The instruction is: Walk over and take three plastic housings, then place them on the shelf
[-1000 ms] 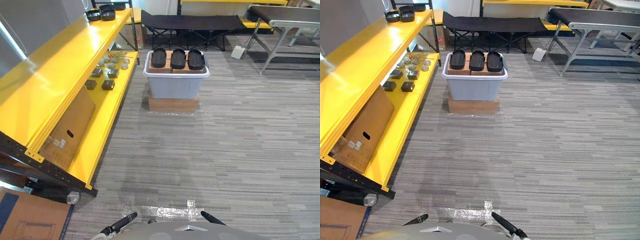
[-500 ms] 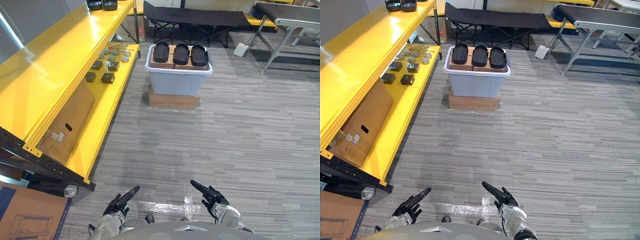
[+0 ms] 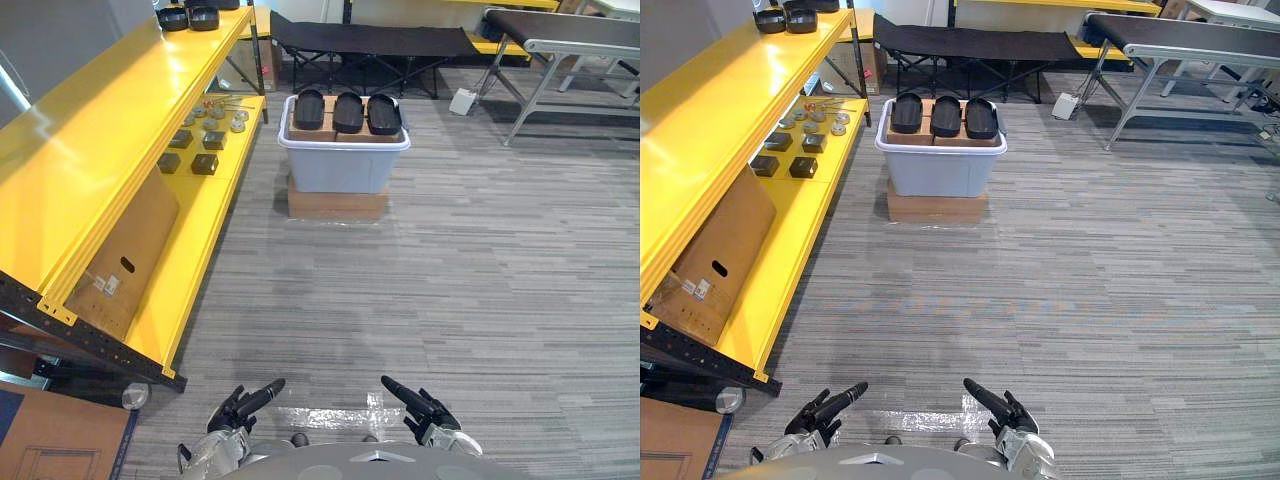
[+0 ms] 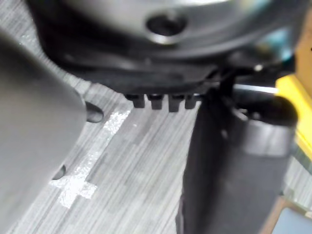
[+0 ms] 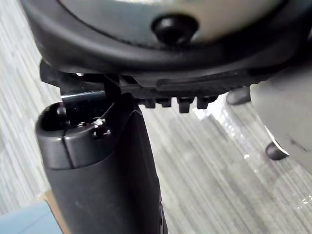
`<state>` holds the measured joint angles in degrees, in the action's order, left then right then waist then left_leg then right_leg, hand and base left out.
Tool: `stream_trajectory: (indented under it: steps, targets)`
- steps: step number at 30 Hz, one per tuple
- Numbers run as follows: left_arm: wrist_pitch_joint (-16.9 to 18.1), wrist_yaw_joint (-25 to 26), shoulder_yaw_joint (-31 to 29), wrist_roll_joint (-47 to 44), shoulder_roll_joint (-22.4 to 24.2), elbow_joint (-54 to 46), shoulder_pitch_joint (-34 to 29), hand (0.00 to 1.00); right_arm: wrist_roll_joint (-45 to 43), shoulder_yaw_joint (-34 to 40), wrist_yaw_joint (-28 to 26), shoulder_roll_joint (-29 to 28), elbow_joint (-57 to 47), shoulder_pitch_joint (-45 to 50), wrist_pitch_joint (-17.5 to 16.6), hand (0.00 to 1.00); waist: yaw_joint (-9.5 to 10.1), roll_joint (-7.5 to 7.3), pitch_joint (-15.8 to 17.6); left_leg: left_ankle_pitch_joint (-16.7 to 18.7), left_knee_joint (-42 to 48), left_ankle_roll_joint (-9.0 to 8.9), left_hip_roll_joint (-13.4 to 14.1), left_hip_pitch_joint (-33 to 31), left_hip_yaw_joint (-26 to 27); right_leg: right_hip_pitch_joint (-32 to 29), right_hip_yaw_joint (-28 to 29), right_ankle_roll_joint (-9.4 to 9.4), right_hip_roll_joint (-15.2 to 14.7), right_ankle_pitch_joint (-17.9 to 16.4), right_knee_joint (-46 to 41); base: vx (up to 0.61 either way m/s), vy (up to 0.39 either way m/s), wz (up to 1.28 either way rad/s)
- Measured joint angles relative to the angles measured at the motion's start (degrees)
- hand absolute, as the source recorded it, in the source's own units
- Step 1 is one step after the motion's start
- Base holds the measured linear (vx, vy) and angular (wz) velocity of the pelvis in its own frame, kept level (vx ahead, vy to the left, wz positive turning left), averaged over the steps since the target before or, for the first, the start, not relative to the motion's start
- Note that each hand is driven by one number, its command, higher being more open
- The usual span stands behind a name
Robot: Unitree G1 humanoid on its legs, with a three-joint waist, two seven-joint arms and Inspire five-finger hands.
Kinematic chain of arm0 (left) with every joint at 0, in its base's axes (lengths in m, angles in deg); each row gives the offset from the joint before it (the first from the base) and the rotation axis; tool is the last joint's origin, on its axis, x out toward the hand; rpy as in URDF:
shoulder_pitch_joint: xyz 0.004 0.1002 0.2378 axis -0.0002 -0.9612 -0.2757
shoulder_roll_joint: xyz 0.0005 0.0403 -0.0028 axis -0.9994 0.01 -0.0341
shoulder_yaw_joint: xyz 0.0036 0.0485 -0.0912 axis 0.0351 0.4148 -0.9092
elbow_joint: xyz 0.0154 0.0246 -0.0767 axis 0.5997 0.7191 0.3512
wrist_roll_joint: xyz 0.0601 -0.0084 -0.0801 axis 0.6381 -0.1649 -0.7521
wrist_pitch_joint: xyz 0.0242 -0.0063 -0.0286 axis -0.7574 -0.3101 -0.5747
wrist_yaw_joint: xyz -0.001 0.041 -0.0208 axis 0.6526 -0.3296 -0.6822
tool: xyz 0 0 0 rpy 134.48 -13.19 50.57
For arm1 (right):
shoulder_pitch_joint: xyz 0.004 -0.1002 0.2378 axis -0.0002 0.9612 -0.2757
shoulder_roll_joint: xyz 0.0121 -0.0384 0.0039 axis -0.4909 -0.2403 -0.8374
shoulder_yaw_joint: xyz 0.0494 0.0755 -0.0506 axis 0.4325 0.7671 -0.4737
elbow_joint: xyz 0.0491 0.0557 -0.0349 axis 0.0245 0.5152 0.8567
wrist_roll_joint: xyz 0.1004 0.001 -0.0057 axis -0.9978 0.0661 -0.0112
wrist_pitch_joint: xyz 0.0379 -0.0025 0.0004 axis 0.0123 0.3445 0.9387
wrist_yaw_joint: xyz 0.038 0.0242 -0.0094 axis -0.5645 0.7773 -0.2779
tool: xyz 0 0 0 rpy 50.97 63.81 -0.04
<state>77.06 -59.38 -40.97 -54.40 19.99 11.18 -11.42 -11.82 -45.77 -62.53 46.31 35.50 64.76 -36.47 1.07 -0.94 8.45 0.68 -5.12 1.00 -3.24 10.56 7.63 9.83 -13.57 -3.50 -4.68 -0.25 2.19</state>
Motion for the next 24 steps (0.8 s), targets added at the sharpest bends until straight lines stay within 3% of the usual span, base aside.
stream_trajectory:
  steps: [5, 7, 8, 9, 10, 11, 13, 17, 18, 20, 21, 23, 24]
  targets:
    - [-0.48, 0.85, 0.03, 4.93, 0.04, 0.40, 0.97, 1.00, -0.22, 0.06, 0.05, 0.03, 0.10, -0.12, 0.20, 1.00, 0.03, -0.05, 0.06, 0.26, 0.00, 0.34, -0.10, -0.06, 0.03, -0.24, -0.01, 0.02, -0.13, -0.14, -0.35, 0.00, 0.000, -0.01]
    - [-1.72, 0.70, 0.13, 6.76, -0.11, 0.44, 1.61, 1.00, -0.72, 0.22, 0.03, 0.26, 0.07, -0.52, 0.29, 1.00, 0.00, -0.01, 0.55, 0.82, 0.01, 0.92, -0.17, -0.09, 0.09, -2.28, 0.13, -0.29, -0.72, -2.68, -4.79, 0.00, 0.001, -0.02]
    - [-2.63, -0.50, 0.48, 7.55, -0.94, 0.43, 2.07, 1.00, -1.43, 0.47, 0.01, 0.27, -0.07, -0.58, 0.39, 1.00, 0.03, -0.65, 1.24, 1.35, 0.02, 1.49, -0.56, -0.05, 0.31, -4.85, 0.17, -1.14, -1.95, -5.44, -10.36, 0.00, 0.000, 0.00]
    - [-2.80, -1.13, 0.94, 7.52, -0.94, 0.41, 2.29, 1.00, -2.06, 0.80, -0.02, 0.35, -0.05, -0.58, 0.46, 1.00, 0.03, -0.40, 1.39, 1.53, 0.02, 1.71, -0.73, 0.04, 0.54, -6.37, 0.15, -1.32, -2.63, -6.38, -14.12, 0.03, 0.055, -0.12]
    - [-3.24, -1.62, 1.17, 7.35, -0.87, 0.30, 2.45, 1.00, -3.17, 1.38, -0.03, 0.77, -0.10, -1.44, 0.49, 1.00, 0.19, -0.70, 2.38, 1.84, 0.03, 2.23, -0.78, 0.10, 1.12, -11.21, -0.06, -1.28, -3.89, -7.32, -23.15, 0.03, 0.045, -0.23]
    - [-3.78, -1.69, 1.15, 7.21, -1.20, 0.23, 3.06, 1.00, -3.39, 1.41, -0.22, 1.65, -0.60, -2.62, 0.30, 1.00, -0.05, 0.30, 3.83, 1.88, 0.36, 2.91, -0.21, 1.25, 1.44, -15.41, -0.54, -0.64, -4.63, -8.16, -31.03, 0.05, 0.059, -0.24]
    - [-5.34, -1.10, 1.15, 6.10, -2.39, 1.01, 3.92, 1.00, -3.35, 1.10, -0.28, 1.48, -0.21, -2.85, 0.68, 1.00, -0.72, -0.30, 4.99, 3.51, 2.28, 2.88, 0.63, 1.48, 1.87, -17.35, -0.25, 0.14, -3.95, -8.69, -30.19, 0.13, 0.054, -0.13]
    - [-8.62, -0.91, 0.63, -1.13, -3.78, 5.53, 6.21, 1.00, -2.85, 3.06, -0.70, 0.39, 1.29, -2.32, 1.60, 1.00, -1.39, -0.80, 6.33, 8.23, 7.21, 0.49, 3.73, 0.85, 1.84, -20.98, 1.39, -2.02, 0.00, -6.02, -17.88, 0.22, -0.021, -0.05]
    - [-8.77, -0.79, -0.39, -0.96, -3.89, 6.77, 6.79, 1.00, -3.06, 5.19, -1.07, 0.32, 1.78, -1.53, 1.52, 1.00, -1.31, -1.29, 6.47, 10.44, 8.67, -0.53, 3.81, 1.70, 1.21, -20.81, 1.47, -1.39, 0.09, -3.97, -14.81, 0.31, -0.090, 0.15]
    - [-8.92, -0.46, -2.19, -0.93, -3.73, 7.28, 6.58, 1.00, -3.84, 6.18, -1.26, 0.38, 1.97, -0.16, 1.79, 1.00, -1.27, -1.63, 6.60, 13.75, 10.81, -1.42, 3.83, 3.35, 0.35, -20.39, 2.78, -0.03, -0.25, -4.15, -15.99, 0.39, -0.168, 0.27]
    - [-8.86, 0.34, -3.97, -0.98, -3.04, 7.26, 6.43, 1.00, -5.43, 6.69, -1.23, 0.37, 1.95, 1.23, 2.77, 1.00, -1.48, -1.31, 6.43, 16.76, 12.67, -2.06, 4.48, 4.56, -0.53, -20.19, 2.67, 2.53, -0.33, -3.91, -19.56, 0.54, -0.258, 0.42]
    - [-8.71, 1.33, -6.87, -1.90, -0.98, 7.22, 4.02, 1.00, -6.40, 7.82, -1.18, 0.76, 1.90, 3.08, 4.60, 1.00, -2.15, 0.34, 4.20, 19.30, 16.92, -4.05, 6.91, 4.72, -1.61, -19.81, 0.89, 3.56, 0.73, -3.83, -22.98, 0.51, -0.221, 0.42]
    - [-8.51, 1.30, -9.50, -2.95, -0.19, 7.14, 4.00, 1.00, -5.84, 8.16, -1.08, 1.15, 1.94, 3.12, 4.96, 1.00, -2.27, 1.20, 3.84, 19.71, 27.57, -5.52, 8.06, -0.20, -1.70, -19.44, 0.11, 4.97, 1.10, -5.94, -24.04, 0.42, -0.172, 0.20]
